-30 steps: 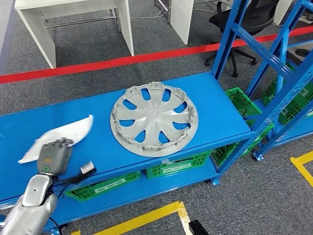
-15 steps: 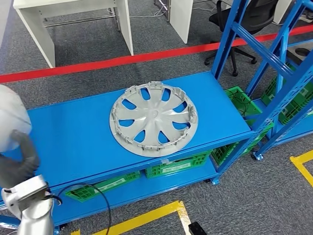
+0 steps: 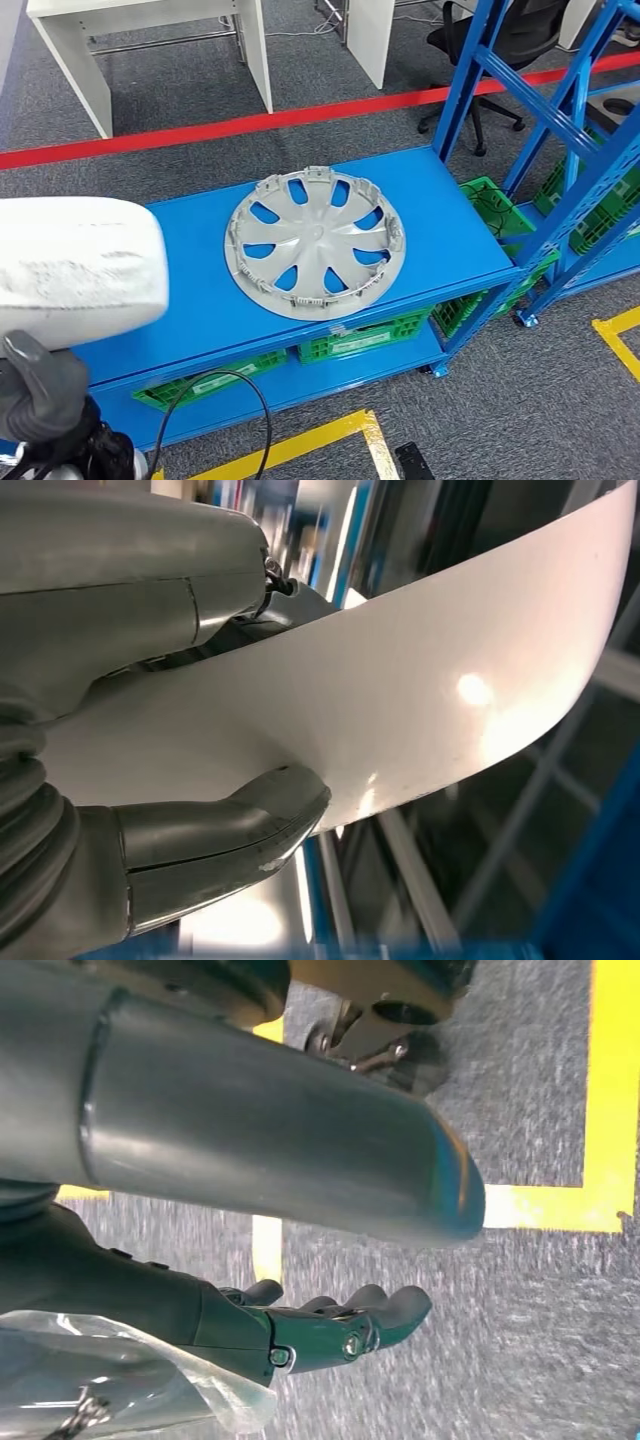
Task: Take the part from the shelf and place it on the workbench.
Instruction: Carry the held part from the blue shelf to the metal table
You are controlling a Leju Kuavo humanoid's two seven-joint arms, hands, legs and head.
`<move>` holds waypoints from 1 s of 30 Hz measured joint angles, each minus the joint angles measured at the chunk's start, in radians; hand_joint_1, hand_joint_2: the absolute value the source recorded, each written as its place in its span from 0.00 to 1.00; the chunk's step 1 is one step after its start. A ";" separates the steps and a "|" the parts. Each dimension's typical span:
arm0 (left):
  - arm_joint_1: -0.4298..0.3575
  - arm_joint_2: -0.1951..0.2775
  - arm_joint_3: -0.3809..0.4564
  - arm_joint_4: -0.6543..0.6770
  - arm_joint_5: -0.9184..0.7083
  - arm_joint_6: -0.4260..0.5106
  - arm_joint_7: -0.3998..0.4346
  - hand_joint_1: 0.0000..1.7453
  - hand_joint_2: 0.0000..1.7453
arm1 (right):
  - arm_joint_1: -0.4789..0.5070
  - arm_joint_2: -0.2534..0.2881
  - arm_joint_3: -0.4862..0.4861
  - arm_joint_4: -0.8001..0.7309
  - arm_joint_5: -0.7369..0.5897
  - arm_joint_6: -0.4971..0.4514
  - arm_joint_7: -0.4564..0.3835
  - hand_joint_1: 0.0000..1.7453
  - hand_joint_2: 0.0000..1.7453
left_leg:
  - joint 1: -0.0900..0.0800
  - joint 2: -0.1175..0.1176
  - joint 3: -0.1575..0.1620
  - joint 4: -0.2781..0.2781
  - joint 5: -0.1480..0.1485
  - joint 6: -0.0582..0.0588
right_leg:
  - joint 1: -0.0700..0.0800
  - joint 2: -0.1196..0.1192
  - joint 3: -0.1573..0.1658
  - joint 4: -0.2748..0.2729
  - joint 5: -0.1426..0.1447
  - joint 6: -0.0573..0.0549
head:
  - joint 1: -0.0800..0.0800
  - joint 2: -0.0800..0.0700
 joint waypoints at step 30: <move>0.101 -0.091 0.103 0.001 -0.010 -0.162 0.000 1.00 1.00 | 0.013 0.013 -0.144 0.003 -0.087 0.020 -0.085 0.00 0.00 | 0.016 0.001 0.016 0.002 -0.017 -0.024 | -0.031 -0.007 -0.037 0.029 0.005 0.030 | 0.012 0.000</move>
